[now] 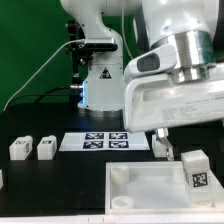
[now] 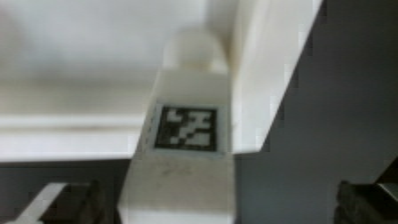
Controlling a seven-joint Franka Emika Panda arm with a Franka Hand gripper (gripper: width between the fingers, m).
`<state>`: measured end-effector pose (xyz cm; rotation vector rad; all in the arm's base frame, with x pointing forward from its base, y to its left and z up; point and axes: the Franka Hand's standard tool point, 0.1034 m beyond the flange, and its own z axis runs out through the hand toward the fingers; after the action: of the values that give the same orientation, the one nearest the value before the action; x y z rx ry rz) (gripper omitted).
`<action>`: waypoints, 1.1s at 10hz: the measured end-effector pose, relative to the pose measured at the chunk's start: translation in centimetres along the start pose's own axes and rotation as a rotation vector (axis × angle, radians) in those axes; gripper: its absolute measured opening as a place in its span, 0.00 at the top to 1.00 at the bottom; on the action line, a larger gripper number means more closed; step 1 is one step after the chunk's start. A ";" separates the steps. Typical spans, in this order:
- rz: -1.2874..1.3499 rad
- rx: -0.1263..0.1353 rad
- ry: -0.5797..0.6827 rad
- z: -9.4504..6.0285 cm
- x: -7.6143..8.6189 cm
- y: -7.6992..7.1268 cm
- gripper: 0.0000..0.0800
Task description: Assemble one leg
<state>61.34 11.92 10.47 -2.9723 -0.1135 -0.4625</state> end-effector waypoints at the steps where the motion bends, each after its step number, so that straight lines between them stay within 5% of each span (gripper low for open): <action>1: 0.006 0.017 -0.094 -0.4 0.6 -0.1 0.19; 4: 0.022 0.044 -0.293 0.5 1.0 0.7 0.19; 9: 0.046 0.034 -0.270 2.2 0.9 0.4 0.19; 10: 0.047 0.034 -0.270 2.2 0.8 0.4 0.35; 11: 0.062 0.033 -0.270 2.2 0.8 0.4 0.35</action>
Offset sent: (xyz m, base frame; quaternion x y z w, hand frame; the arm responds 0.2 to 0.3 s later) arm 0.0185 -0.0157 -0.0076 -0.0172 -0.1518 -0.0082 0.9882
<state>62.85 11.86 8.58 -2.9789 -0.0537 -0.0494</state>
